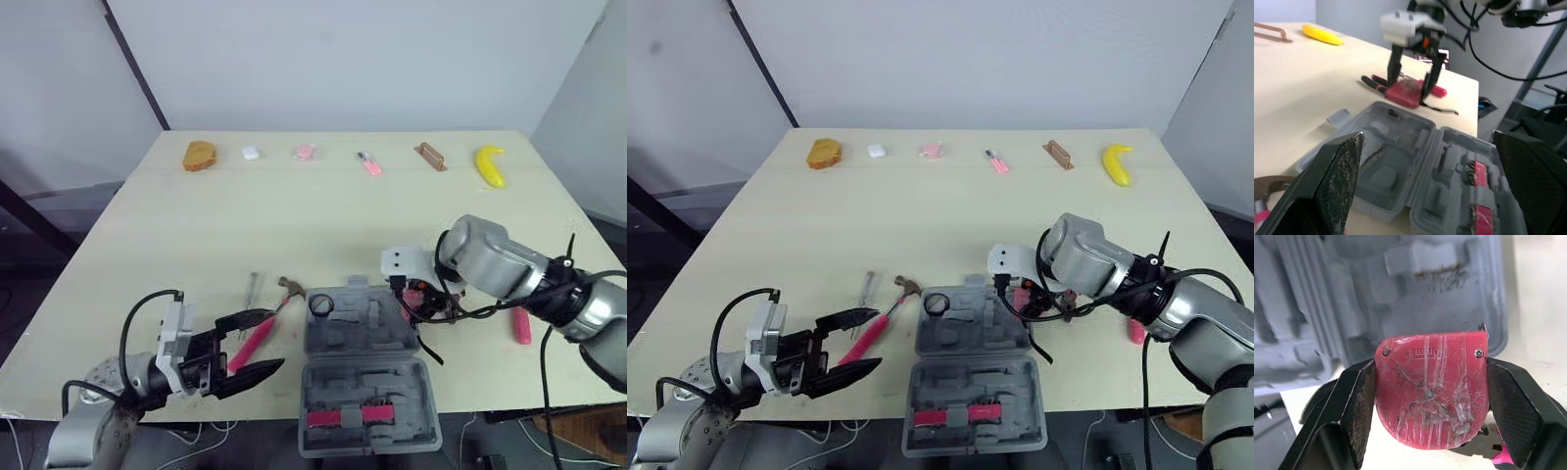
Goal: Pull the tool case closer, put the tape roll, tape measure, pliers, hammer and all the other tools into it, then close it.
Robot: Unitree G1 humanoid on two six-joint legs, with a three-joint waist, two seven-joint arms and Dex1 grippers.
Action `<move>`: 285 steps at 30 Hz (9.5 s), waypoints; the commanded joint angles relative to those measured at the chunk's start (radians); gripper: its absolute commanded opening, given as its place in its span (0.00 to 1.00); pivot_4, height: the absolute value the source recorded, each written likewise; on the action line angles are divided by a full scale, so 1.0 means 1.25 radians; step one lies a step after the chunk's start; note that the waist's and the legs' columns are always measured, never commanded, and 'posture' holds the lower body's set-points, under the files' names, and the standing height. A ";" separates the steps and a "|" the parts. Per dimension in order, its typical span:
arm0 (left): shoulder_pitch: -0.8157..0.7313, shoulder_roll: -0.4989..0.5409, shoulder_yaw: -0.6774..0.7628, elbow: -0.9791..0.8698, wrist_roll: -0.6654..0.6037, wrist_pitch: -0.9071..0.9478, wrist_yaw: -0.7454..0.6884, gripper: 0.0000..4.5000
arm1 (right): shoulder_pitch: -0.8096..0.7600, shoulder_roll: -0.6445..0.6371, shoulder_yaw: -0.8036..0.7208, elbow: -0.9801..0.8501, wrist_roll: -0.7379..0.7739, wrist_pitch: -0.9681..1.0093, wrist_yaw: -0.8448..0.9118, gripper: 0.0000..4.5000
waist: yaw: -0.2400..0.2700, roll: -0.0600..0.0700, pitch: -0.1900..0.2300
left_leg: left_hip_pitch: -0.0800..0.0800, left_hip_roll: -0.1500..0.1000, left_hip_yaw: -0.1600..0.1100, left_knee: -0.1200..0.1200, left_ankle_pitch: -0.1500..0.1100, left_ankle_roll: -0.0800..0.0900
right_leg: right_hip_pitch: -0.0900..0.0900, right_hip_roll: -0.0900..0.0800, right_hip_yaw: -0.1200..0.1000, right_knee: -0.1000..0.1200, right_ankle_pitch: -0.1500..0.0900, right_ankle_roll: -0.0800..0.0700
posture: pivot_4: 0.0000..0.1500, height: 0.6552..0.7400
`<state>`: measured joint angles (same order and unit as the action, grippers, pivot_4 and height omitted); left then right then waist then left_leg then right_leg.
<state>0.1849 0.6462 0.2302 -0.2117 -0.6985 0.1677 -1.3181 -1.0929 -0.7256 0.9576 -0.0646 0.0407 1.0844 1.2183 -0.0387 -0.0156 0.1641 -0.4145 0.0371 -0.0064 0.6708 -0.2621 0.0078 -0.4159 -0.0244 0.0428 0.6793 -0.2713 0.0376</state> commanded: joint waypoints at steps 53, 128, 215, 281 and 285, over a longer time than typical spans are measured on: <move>-0.057 -0.014 -0.019 0.002 0.003 0.002 0.033 1.00 | 0.523 0.174 -0.608 0.013 0.113 -0.589 -0.182 0.18 | 0.001 0.000 0.000 | 0.002 0.000 -0.001 0.001 0.000 0.000 | 0.004 0.006 0.001 0.000 0.000 -0.001 | 1.00 1.00; -0.061 -0.107 0.001 0.036 0.071 -0.007 0.228 1.00 | 0.706 0.295 -0.717 0.197 0.202 -0.865 -0.293 0.45 | 0.007 -0.003 -0.012 | 0.027 0.002 0.001 -0.002 0.000 0.000 | 0.028 0.005 0.004 -0.003 -0.001 -0.001 | 1.00 1.00; -0.127 -0.023 0.030 -0.169 -0.077 0.154 0.213 1.00 | 0.846 0.020 -0.854 -0.337 0.290 -0.392 -0.379 0.21 | 0.014 0.003 -0.003 | 0.015 0.000 0.003 -0.013 0.000 0.000 | 0.014 0.006 0.005 -0.012 -0.001 -0.001 | 1.00 1.00; 0.000 0.093 0.120 0.027 -0.054 0.098 -0.085 1.00 | 0.499 0.233 -0.469 0.004 0.136 -0.540 -0.092 0.85 | 0.001 0.001 0.000 | 0.005 0.001 -0.001 -0.002 0.000 0.000 | 0.005 0.005 0.000 0.000 0.000 -0.003 | 1.00 1.00; 0.002 0.088 0.118 0.022 -0.053 0.099 -0.080 1.00 | 0.550 0.263 -0.482 0.058 0.120 -0.629 -0.131 0.45 | 0.001 0.001 0.000 | 0.005 0.001 -0.001 -0.002 0.000 0.000 | 0.005 0.005 0.000 0.000 -0.001 -0.003 | 1.00 1.00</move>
<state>0.1842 0.7552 0.3729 -0.1488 -0.7610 0.2983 -1.4175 -0.3952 -0.4036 0.3795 0.0253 0.1829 0.3379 1.0639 -0.0381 -0.0144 0.1637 -0.4083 0.0386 -0.0075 0.6689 -0.2618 0.0073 -0.4101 -0.0175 0.0433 0.6800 -0.2719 0.0344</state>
